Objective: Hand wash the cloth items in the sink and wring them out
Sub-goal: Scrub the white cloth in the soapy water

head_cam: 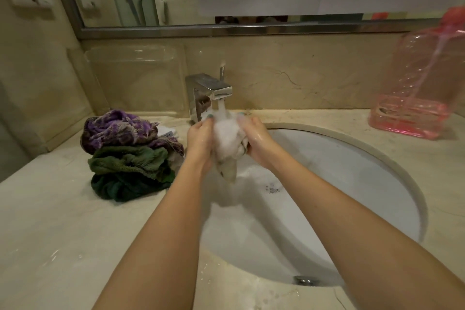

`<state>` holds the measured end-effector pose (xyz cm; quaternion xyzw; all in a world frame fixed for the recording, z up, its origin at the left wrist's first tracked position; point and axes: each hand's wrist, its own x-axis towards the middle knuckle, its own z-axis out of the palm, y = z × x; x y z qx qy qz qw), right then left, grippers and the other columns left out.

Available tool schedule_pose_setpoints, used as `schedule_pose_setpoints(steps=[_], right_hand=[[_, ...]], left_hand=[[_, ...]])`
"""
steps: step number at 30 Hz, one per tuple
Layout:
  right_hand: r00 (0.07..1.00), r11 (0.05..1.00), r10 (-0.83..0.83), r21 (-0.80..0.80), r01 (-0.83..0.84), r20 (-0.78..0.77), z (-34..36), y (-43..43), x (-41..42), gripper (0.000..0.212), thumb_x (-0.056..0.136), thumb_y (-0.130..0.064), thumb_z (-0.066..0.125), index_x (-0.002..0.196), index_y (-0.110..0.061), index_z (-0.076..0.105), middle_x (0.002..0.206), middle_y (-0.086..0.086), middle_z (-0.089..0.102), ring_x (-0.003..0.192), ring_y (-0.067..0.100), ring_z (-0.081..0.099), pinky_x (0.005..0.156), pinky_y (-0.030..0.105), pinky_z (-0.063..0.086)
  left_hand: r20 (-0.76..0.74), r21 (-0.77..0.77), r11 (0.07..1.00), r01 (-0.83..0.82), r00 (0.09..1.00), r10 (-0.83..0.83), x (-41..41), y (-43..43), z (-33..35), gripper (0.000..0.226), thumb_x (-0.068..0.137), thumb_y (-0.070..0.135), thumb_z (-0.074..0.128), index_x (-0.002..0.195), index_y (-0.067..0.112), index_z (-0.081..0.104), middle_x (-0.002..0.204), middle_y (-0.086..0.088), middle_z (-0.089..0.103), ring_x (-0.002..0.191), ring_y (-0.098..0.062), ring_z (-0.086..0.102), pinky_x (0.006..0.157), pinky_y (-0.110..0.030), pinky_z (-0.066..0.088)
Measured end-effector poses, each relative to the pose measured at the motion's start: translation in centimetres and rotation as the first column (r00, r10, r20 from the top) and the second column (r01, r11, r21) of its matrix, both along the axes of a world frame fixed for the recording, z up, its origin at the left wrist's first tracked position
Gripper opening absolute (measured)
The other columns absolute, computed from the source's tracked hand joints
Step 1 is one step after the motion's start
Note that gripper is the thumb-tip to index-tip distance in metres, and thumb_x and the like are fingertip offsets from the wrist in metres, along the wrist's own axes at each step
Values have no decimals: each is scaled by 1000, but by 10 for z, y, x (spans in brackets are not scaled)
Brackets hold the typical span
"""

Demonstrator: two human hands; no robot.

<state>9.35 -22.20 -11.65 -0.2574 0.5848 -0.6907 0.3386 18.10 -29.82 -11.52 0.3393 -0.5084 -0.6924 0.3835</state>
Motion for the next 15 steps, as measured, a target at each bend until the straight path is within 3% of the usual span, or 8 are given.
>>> schedule_pose_setpoints(steps=[1, 3, 5, 8, 10, 12, 15], right_hand=[[999, 999, 30, -23, -29, 27, 0, 1, 1, 12, 100, -24, 49, 107, -14, 47, 100, 10, 63, 90, 23, 62, 81, 43, 53], [1000, 1000, 17, 17, -17, 20, -1, 0, -1, 15, 99, -19, 50, 112, -13, 46, 100, 11, 62, 84, 24, 62, 66, 38, 51], [996, 994, -83, 66, 85, -35, 1, -2, -2, 4, 97, -17, 50, 101, -16, 50, 90, 8, 59, 73, 21, 56, 55, 30, 41], [954, 964, -245, 67, 259, -172, -1, -3, -3, 18, 97, -23, 50, 80, -20, 45, 71, -1, 48, 62, 16, 42, 50, 25, 29], [930, 957, -267, 42, 286, -253, -2, -1, 0, 15, 98, -24, 48, 83, -20, 46, 69, -5, 46, 60, 12, 41, 49, 25, 30], [967, 980, -164, 76, 182, -196, -3, -1, 3, 9, 100, -31, 45, 97, -23, 48, 79, -4, 53, 68, 11, 49, 56, 24, 40], [996, 991, 59, 128, -49, -69, -4, -2, 11, 30, 99, -41, 48, 122, -23, 39, 107, -1, 56, 96, 18, 58, 79, 38, 52]], left_hand=[[-10, -2, 1000, -3, 1000, 3, 1, -2, 0, 20, 99, 26, 54, 90, 12, 64, 85, -9, 66, 79, -23, 61, 80, -40, 53], [1, -73, 995, -60, 998, 60, -1, -6, -2, 14, 97, 27, 55, 87, 17, 58, 88, -7, 62, 83, -23, 59, 80, -41, 53], [24, -160, 981, -113, 993, 119, -3, -6, -3, 14, 96, 30, 54, 90, 18, 50, 85, -5, 56, 80, -21, 54, 72, -36, 46], [81, -260, 956, -138, 983, 164, -8, -6, -7, 17, 97, 30, 50, 95, 14, 47, 81, -4, 51, 75, -18, 47, 64, -31, 37], [92, -279, 949, -146, 980, 178, -8, -4, -6, 17, 100, 30, 47, 97, 12, 47, 80, -2, 50, 77, -19, 47, 63, -31, 36], [66, -187, 973, -139, 986, 153, -7, -6, -6, 17, 100, 33, 47, 98, 16, 49, 86, -3, 55, 86, -22, 53, 75, -34, 46], [-23, -5, 990, -141, 990, 141, -3, -5, -2, 14, 99, 32, 49, 104, 18, 49, 104, -7, 59, 108, -28, 59, 100, -46, 48]])
